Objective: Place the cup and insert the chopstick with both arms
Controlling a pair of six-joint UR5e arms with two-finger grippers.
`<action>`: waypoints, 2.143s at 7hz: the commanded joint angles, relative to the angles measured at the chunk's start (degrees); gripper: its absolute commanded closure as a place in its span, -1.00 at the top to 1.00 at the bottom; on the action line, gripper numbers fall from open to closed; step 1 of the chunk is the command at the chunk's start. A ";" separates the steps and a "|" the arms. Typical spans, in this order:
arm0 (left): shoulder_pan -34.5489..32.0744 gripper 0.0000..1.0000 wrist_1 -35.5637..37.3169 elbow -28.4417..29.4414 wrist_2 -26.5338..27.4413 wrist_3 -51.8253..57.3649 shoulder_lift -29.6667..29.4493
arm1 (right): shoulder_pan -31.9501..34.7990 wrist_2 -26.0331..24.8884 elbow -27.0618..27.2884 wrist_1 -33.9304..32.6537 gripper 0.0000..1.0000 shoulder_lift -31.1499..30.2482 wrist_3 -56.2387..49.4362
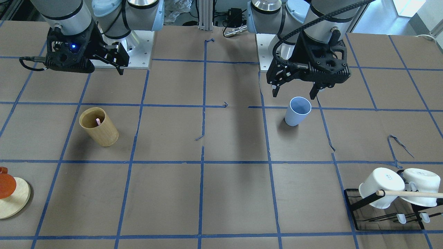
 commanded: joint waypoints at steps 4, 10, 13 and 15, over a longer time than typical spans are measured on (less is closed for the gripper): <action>0.69 1.00 -3.52 0.97 0.26 0.07 0.24 | 0.08 -0.15 -0.02 -0.07 1.00 -0.09 -0.09; 14.37 1.00 -1.69 -14.97 1.49 22.51 2.77 | -0.62 0.02 0.07 -4.42 1.00 0.52 0.00; 20.88 1.00 9.38 -28.09 1.49 28.51 3.22 | -0.63 -2.07 2.95 -12.34 0.87 0.96 -1.05; 24.24 0.98 10.45 -31.18 1.32 28.99 2.96 | -0.89 -8.48 15.11 -30.52 0.85 0.88 -3.49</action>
